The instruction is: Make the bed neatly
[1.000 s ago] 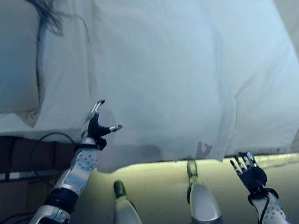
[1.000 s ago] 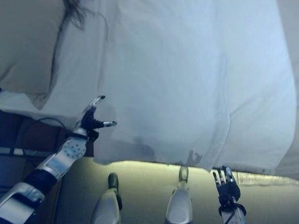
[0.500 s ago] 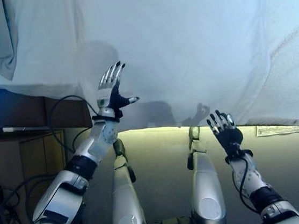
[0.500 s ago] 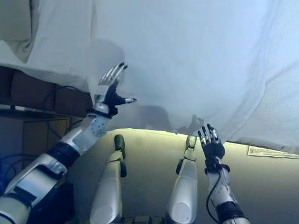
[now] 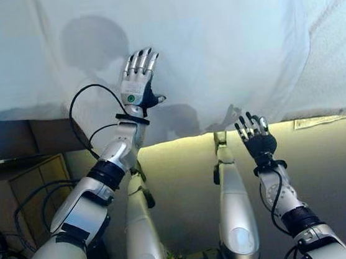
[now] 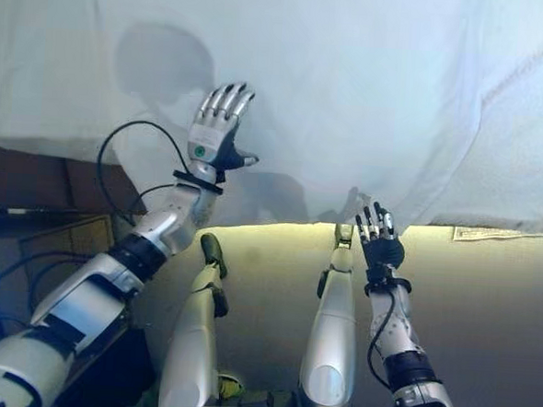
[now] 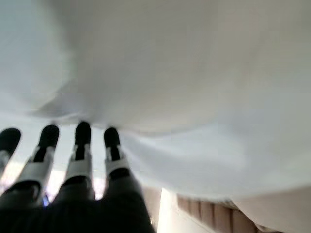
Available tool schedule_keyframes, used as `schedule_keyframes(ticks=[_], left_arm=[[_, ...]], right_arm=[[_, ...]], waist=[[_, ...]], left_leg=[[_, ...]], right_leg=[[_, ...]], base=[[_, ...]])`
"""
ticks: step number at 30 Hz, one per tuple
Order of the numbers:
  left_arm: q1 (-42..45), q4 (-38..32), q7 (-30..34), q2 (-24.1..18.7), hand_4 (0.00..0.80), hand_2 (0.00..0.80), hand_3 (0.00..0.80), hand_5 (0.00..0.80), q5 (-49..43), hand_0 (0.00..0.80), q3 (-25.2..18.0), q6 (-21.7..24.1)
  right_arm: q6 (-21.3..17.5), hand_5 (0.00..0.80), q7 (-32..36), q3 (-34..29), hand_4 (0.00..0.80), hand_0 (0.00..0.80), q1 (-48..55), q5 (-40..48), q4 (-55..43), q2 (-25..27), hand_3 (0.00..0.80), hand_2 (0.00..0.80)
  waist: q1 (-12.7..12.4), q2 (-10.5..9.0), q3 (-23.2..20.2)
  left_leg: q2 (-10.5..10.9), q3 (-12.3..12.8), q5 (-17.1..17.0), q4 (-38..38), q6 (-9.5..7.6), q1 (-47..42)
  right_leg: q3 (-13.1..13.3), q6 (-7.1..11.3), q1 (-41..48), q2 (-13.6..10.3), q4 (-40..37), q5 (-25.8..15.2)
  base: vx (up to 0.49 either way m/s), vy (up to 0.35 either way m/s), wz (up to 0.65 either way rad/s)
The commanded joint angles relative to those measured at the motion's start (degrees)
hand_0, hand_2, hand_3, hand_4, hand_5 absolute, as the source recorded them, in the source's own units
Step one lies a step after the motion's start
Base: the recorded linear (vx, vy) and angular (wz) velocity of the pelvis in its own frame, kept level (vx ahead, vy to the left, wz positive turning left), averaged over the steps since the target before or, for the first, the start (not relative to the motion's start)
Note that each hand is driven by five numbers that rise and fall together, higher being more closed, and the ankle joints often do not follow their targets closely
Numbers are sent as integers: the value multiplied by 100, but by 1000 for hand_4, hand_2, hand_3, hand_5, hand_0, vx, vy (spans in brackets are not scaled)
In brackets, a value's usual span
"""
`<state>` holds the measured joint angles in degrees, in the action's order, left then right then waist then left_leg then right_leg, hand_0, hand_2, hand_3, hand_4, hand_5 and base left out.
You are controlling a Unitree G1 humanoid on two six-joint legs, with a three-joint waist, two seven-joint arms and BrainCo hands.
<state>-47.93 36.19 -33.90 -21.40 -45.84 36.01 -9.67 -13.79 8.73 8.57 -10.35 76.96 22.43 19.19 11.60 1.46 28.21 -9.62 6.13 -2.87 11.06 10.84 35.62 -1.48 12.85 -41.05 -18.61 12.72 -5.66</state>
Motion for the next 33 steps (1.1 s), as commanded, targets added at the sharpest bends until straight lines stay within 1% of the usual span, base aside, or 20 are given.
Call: schedule_keyframes(ticks=[1,2,5,8,9,11,12,13,14,19,27,30,33], left_arm=[[-577,401,60,-57,0,0,0,0,-679,0,140,-366],[-627,583,168,-7,0,0,0,0,-807,0,228,-552],[-676,893,259,8,0,0,0,0,-996,0,363,-815],[-737,1079,383,0,0,0,0,0,-1167,0,460,-1105],[-758,1180,497,8,0,0,0,0,-1187,0,488,-1328],[-748,1278,696,16,0,0,0,0,-1153,0,513,-1493],[-729,1313,776,34,574,574,574,574,-1080,574,527,-1624],[-723,1320,831,42,725,725,725,725,-1043,725,528,-1660],[-727,1344,882,63,800,800,800,800,-1013,800,543,-1688],[-749,1415,847,132,800,800,800,800,-934,800,537,-1731],[-803,1550,559,100,800,800,800,800,-637,800,520,-1573],[-737,1562,414,63,800,800,800,800,-495,800,486,-1451],[-641,1543,196,22,800,800,800,800,-204,800,419,-1237]], right_arm=[[-177,0,156,-284,0,0,309,-241,-702,195,0,0],[-228,0,146,-249,0,0,271,-256,-747,190,0,0],[-256,0,52,-209,0,0,195,-361,-914,195,0,0],[-248,0,-59,-184,0,0,127,-465,-1086,160,0,0],[-229,0,-122,-186,0,0,109,-498,-1192,157,0,0],[-201,0,-159,-196,0,0,81,-499,-1263,156,0,0],[-157,0,-215,-205,0,0,75,-504,-1344,157,0,0],[-134,0,-235,-211,0,0,76,-505,-1380,146,0,0],[-105,0,-256,-219,0,0,73,-498,-1426,137,0,0],[-97,0,-275,-224,0,0,2,-552,-1452,130,0,0],[-193,0,-373,-155,0,0,-127,-542,-1404,183,0,0],[-216,0,-343,-165,0,0,-102,-499,-1367,209,0,0],[-247,0,-242,-173,0,0,-42,-423,-1299,226,0,0]], waist=[[151,-112,159],[174,-118,159],[216,-105,159],[258,-101,159],[280,-88,159],[296,-71,159],[313,-54,159],[320,-45,159],[332,-36,159],[348,15,159],[324,34,159],[313,25,159],[299,-5,159]], left_leg=[[146,172,-532,-84,-278,460],[134,176,-557,-84,-277,538],[106,204,-590,-53,-280,706],[80,250,-624,-62,-271,826],[77,273,-638,-92,-270,855],[76,293,-642,-93,-269,885],[78,311,-644,-91,-270,881],[81,315,-644,-81,-269,885],[82,329,-642,-73,-265,893],[80,366,-658,-77,-258,916],[74,382,-680,-107,-256,926],[67,386,-663,-75,-261,893],[58,366,-631,-7,-265,813]], right_leg=[[98,36,-153,198,-181,-425],[123,28,-246,205,-175,-439],[172,20,-435,225,-151,-452],[201,18,-577,237,-148,-467],[214,17,-623,235,-160,-473],[221,12,-667,229,-152,-475],[233,13,-678,221,-148,-479],[244,13,-690,220,-139,-479],[250,14,-706,210,-133,-481],[266,6,-759,176,-121,-489],[261,-15,-767,156,-138,-482],[244,-31,-715,156,-137,-466],[222,-51,-617,162,-101,-447]], base=[[-25,23,-4],[-25,32,-5],[-5,44,-4],[4,51,-7],[5,62,-5],[10,62,-3],[18,61,-1],[17,64,-2],[9,39,-2],[-1,38,-2],[0,3,0],[0,0,0],[0,0,0]])
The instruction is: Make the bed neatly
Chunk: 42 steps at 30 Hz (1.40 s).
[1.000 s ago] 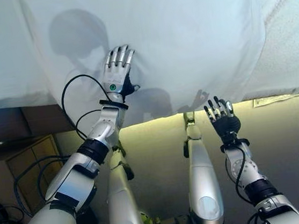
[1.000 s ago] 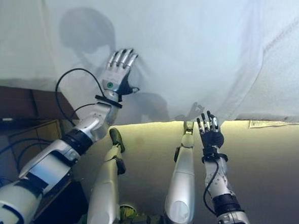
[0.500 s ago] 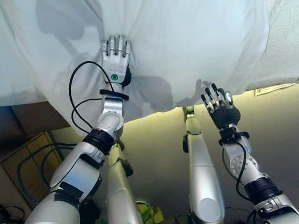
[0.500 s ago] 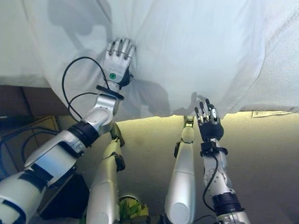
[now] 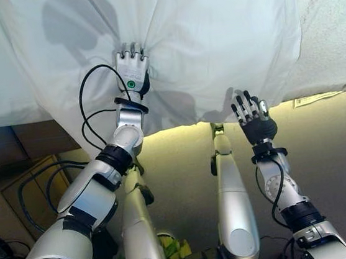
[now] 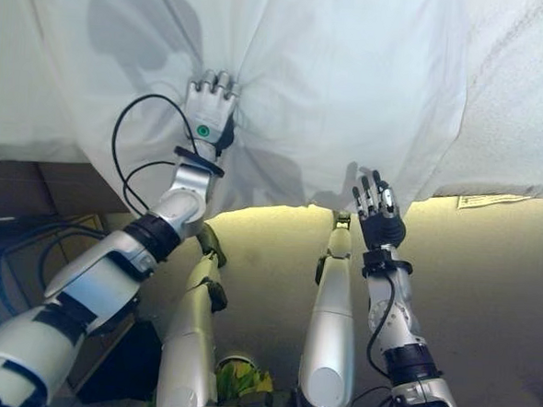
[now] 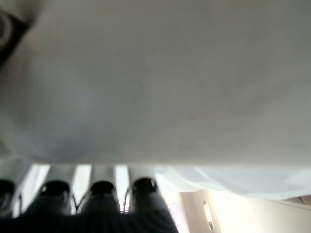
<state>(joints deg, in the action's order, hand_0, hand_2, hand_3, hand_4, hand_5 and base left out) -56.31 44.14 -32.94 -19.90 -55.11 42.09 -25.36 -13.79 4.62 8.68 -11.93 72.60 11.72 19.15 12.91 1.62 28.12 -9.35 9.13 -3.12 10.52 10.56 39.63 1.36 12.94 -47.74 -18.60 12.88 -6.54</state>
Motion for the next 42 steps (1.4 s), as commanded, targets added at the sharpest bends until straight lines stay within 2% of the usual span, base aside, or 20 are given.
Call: schedule_keyframes(ticks=[1,7,12,17,21,22,23,28,32,38,42], left_arm=[[264,718,25,-149,800,800,800,800,778,800,-211,428],[897,491,-223,-326,800,800,800,800,883,800,-390,853],[1450,608,-267,-487,800,800,800,800,1070,800,-498,1126],[1945,784,-295,-488,800,800,800,800,1231,800,-488,1165],[1970,883,-516,-539,800,800,800,800,1327,800,-506,1388],[1923,841,-569,-555,775,775,775,775,1307,775,-534,1427],[1869,787,-621,-586,0,0,0,0,1339,0,-523,1434],[1827,121,-692,-644,0,0,0,0,1178,0,-546,1532],[1642,-644,-473,-539,0,0,0,0,868,0,-516,1487],[1216,-1361,-184,-445,0,0,0,0,781,0,-488,1445],[1050,-1596,-54,-419,0,0,0,0,818,0,-509,1450]], right_arm=[[-272,0,233,-188,0,0,165,56,-194,233,0,0],[-331,0,588,-279,0,0,452,298,35,228,0,0],[-291,0,869,-328,0,0,587,452,363,253,0,0],[-178,0,809,-206,0,0,634,523,546,324,0,0],[-153,0,764,-144,0,0,615,526,598,376,0,0],[-158,0,757,-123,0,0,597,538,599,368,0,0],[-181,0,740,-87,0,0,577,556,588,362,0,0],[-346,0,686,69,0,0,664,654,362,227,0,0],[-445,0,614,169,0,0,633,746,288,126,0,0],[-501,0,460,174,0,0,605,795,105,74,0,0],[-482,0,590,84,0,0,692,859,70,66,0,0]], waist=[[156,-35,167],[52,-89,167],[-74,-100,125],[-167,-64,-183],[-222,-26,-275],[-239,-36,-256],[-253,-48,-229],[-344,-139,-102],[-388,-194,27],[-348,-236,146],[-301,-252,167]], left_leg=[[28,57,-588,67,-241,353],[5,-2,-481,70,-227,-169],[-46,-44,-387,31,-222,-729],[-66,-25,-314,-97,-223,-1216],[-59,-97,-219,-15,-220,-1318],[-61,-110,-207,18,-226,-1292],[-65,-112,-206,30,-231,-1267],[-31,-219,-200,112,-288,-1113],[-6,-312,-208,192,-304,-968],[-7,-324,-259,169,-325,-838],[-25,-337,-256,212,-316,-768]], right_leg=[[-81,-66,125,159,-113,-352],[-255,-69,738,112,-151,-312],[-399,-63,1308,72,-169,-231],[-471,-76,1701,42,-161,-101],[-476,-83,1789,1,-96,-15],[-490,-84,1796,5,-94,-5],[-510,-83,1797,10,-95,1],[-620,-83,1779,73,-68,-8],[-653,-82,1714,109,-8,-20],[-654,-63,1649,164,-81,-85],[-628,-46,1584,190,-54,-88]], base=[[0,0,0],[27,-31,-2],[65,-42,0],[119,9,0],[70,11,1],[-14,-39,1],[-38,-71,2],[-37,-115,10],[-30,-91,9],[-31,-59,6],[-5,-48,-1]])
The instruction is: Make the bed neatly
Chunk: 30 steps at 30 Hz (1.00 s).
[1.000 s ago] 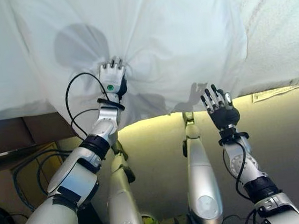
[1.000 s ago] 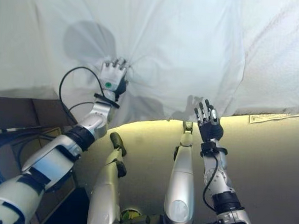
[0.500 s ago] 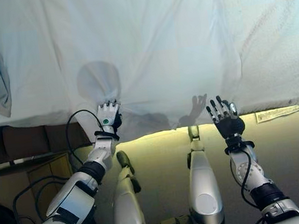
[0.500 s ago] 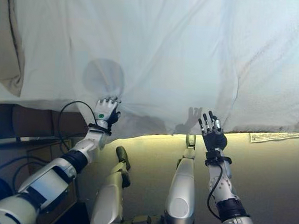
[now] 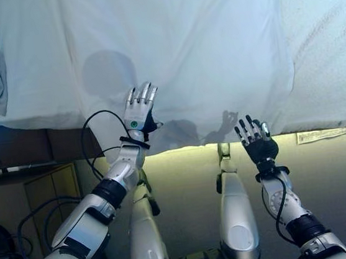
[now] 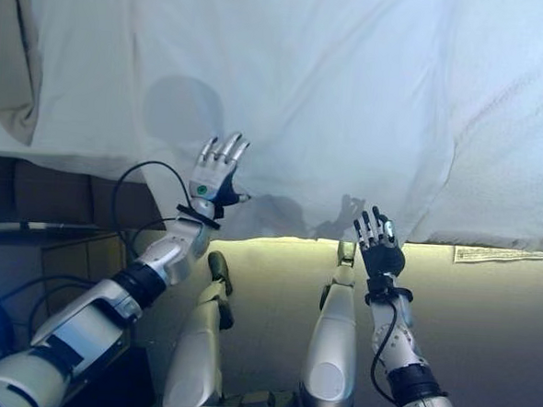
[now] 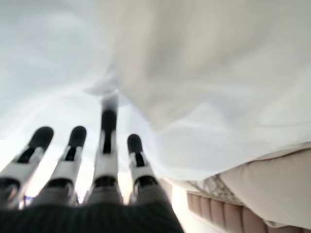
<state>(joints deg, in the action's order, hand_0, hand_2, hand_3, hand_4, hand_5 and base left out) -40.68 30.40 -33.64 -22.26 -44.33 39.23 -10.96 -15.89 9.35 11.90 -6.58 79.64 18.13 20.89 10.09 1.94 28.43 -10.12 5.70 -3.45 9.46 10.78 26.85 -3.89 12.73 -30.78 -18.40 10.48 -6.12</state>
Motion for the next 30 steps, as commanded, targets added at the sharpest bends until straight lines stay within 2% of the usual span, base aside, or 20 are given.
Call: schedule_keyframes(ticks=[1,6,9,14,17,19,20,21,22,23,25,26,30], left_arm=[[-584,-208,62,-157,0,0,0,0,-226,0,-200,-47],[-804,-84,-8,75,0,0,0,0,-241,0,-96,-124],[-1024,-105,181,219,0,0,0,0,-514,0,7,-307],[-1282,133,606,326,0,0,0,0,-1075,0,279,-1122],[-1460,502,1146,289,0,0,0,0,-1310,0,407,-1702],[-1506,673,1266,273,0,0,0,0,-1252,0,459,-1882],[-1554,880,1304,248,427,427,427,427,-1155,427,479,-2001],[-1548,977,1318,231,631,631,631,631,-1110,631,496,-2036],[-1573,1046,1295,215,800,800,800,800,-1070,800,495,-2031],[-1643,1109,1278,190,800,800,800,800,-1027,800,473,-2042],[-1648,1175,1182,168,800,800,800,800,-924,800,461,-2007],[-1708,1203,1091,148,800,800,800,800,-844,800,432,-1956],[-1701,1204,875,216,800,800,800,800,-666,800,395,-1859]], right_arm=[[-261,0,140,-257,0,0,153,167,-586,-106,0,0],[-296,0,89,-275,0,0,86,63,-740,-98,0,0],[-408,0,-15,-371,0,0,121,-4,-987,-19,0,0],[-423,0,-33,-456,0,0,108,-103,-1197,56,0,0],[-422,0,-52,-400,0,0,11,-114,-1277,82,0,0],[-425,0,-79,-382,0,0,-49,-142,-1319,99,0,0],[-421,0,-157,-355,0,0,-125,-230,-1415,101,0,0],[-407,0,-199,-338,0,0,-138,-271,-1457,115,0,0],[-388,0,-235,-336,0,0,-170,-302,-1496,130,0,0],[-333,0,-296,-357,0,0,-254,-361,-1559,145,0,0],[-264,0,-355,-363,0,0,-271,-404,-1593,172,0,0],[-201,0,-373,-400,0,0,-316,-438,-1625,182,0,0],[-148,0,-358,-443,0,0,-304,-476,-1627,192,0,0]], waist=[[6,-293,137],[137,-290,137],[272,-231,137],[402,-206,137],[455,-203,137],[467,-178,137],[482,-146,137],[488,-125,137],[498,-109,137],[525,-79,137],[539,-40,137],[559,-17,137],[590,40,137]], left_leg=[[45,-5,-227,354,-327,583],[36,99,-296,373,-329,896],[8,358,-309,582,-309,1369],[56,402,-268,899,-385,2068],[63,417,-308,943,-407,2307],[61,432,-328,948,-401,2375],[51,452,-358,939,-388,2447],[41,408,-211,969,-319,2363],[38,420,-221,972,-310,2389],[35,498,-394,931,-353,2526],[30,486,-265,915,-281,2411],[26,574,-450,843,-328,2514],[33,634,-489,744,-315,2423]], right_leg=[[-86,-21,-182,174,215,-128],[26,-10,-544,182,290,-156],[61,-41,-1035,99,473,-149],[290,-118,-1789,188,694,-150],[372,-135,-2041,253,728,-191],[405,-140,-2127,268,754,-209],[442,-140,-2210,281,762,-213],[465,-98,-2128,289,801,-60],[479,-98,-2166,290,806,-61],[493,-139,-2339,285,770,-217],[524,-100,-2263,281,799,-77],[527,-138,-2400,264,743,-240],[543,-138,-2380,225,710,-242]], base=[[-4,-43,-2],[-7,7,0],[-45,2,6],[-36,13,15],[-31,44,-4],[-14,67,-12],[79,73,-9],[83,82,-6],[12,83,-6],[-1,97,-5],[20,95,-5],[-49,79,-6],[-3,75,-3]])
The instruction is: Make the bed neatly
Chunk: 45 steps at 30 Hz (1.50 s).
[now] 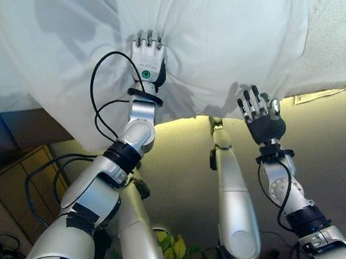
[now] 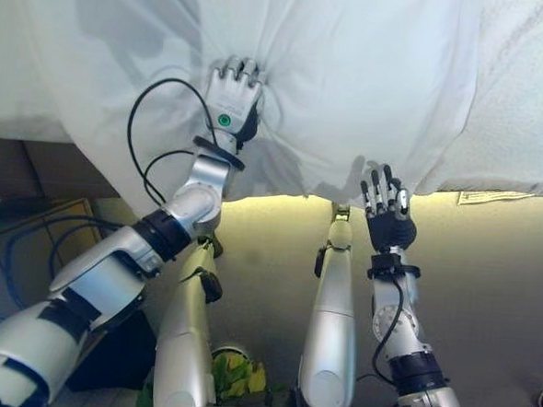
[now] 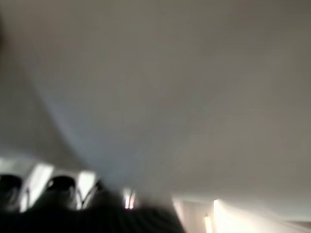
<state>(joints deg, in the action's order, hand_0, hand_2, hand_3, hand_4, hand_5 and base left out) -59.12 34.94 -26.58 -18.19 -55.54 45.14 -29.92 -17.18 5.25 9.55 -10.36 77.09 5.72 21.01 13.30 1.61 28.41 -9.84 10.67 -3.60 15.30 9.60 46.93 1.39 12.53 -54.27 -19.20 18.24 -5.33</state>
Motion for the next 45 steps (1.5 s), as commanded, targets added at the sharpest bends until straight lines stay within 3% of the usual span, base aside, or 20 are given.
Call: schedule_keyframes(ticks=[1,4,6,11,18,26,31,39,40,41,45], left_arm=[[160,750,122,-165,800,800,800,800,492,800,-210,54],[259,866,-130,-71,800,800,800,800,711,800,-284,228],[247,903,-231,-70,800,800,800,800,826,800,-314,306],[654,1049,-733,-77,800,800,800,800,1577,800,-582,959],[1603,1144,-1024,-325,800,800,800,800,1925,800,-919,1697],[2443,839,-732,-813,800,800,800,800,1134,800,-899,1977],[2584,1030,-779,-959,800,800,800,800,1291,800,-874,2030],[2684,733,-810,-1150,800,800,800,800,1557,800,-971,2254],[2654,694,-832,-1156,505,505,505,505,1686,505,-1008,2333],[2613,590,-844,-1172,0,0,0,0,1840,0,-1049,2426],[2629,-139,-724,-1152,0,0,0,0,2323,0,-1216,2765]], right_arm=[[1,0,64,-232,0,0,83,-231,-388,180,0,0],[8,0,137,-245,0,0,171,-285,-335,131,0,0],[1,0,183,-250,0,0,167,-286,-313,120,0,0],[2,0,348,-275,0,0,376,-196,-171,60,0,0],[0,0,722,-325,0,0,752,27,245,100,0,0],[80,0,880,-427,0,0,950,161,612,241,0,0],[177,0,805,-457,0,0,931,154,710,312,0,0],[90,0,880,-386,0,0,1104,265,730,248,0,0],[73,0,881,-368,0,0,1099,279,729,242,0,0],[49,0,876,-351,0,0,1096,301,712,241,0,0],[-21,0,817,-349,0,0,1172,340,608,139,0,0]], waist=[[277,80,139],[294,77,139],[304,64,139],[267,-7,139],[105,-85,139],[-128,-42,-128],[-145,7,-193],[-221,-41,-235],[-228,-49,-219],[-237,-53,-198],[-287,-65,-177]], left_leg=[[6,151,-472,153,-195,381],[-2,128,-301,189,-131,133],[-10,181,-446,173,-182,203],[-58,223,-429,77,-175,-358],[-93,188,-374,-136,-168,-1321],[-46,1,-247,-373,-180,-2054],[-45,10,-201,-385,-188,-2175],[-67,-39,-148,-310,-191,-2219],[-81,-51,-142,-272,-189,-2187],[-90,-66,-135,-228,-193,-2142],[-75,-105,-136,-213,-223,-2069]], right_leg=[[17,-119,-13,296,-66,-316],[3,-87,221,278,-36,-143],[-11,-129,146,267,-76,-289],[-194,-129,730,214,-209,-283],[-491,-133,1757,156,-318,-215],[-592,-107,2431,122,-419,-95],[-596,-129,2560,117,-430,-37],[-664,-124,2684,120,-405,7],[-665,-130,2669,123,-372,23],[-666,-138,2642,128,-332,39],[-699,-138,2653,161,-368,20]], base=[[18,58,0],[67,28,0],[-79,16,-3],[20,-6,-4],[47,-21,-2],[85,2,2],[43,32,0],[13,-36,2],[-29,-63,2],[-29,-63,1],[-24,-82,6]])
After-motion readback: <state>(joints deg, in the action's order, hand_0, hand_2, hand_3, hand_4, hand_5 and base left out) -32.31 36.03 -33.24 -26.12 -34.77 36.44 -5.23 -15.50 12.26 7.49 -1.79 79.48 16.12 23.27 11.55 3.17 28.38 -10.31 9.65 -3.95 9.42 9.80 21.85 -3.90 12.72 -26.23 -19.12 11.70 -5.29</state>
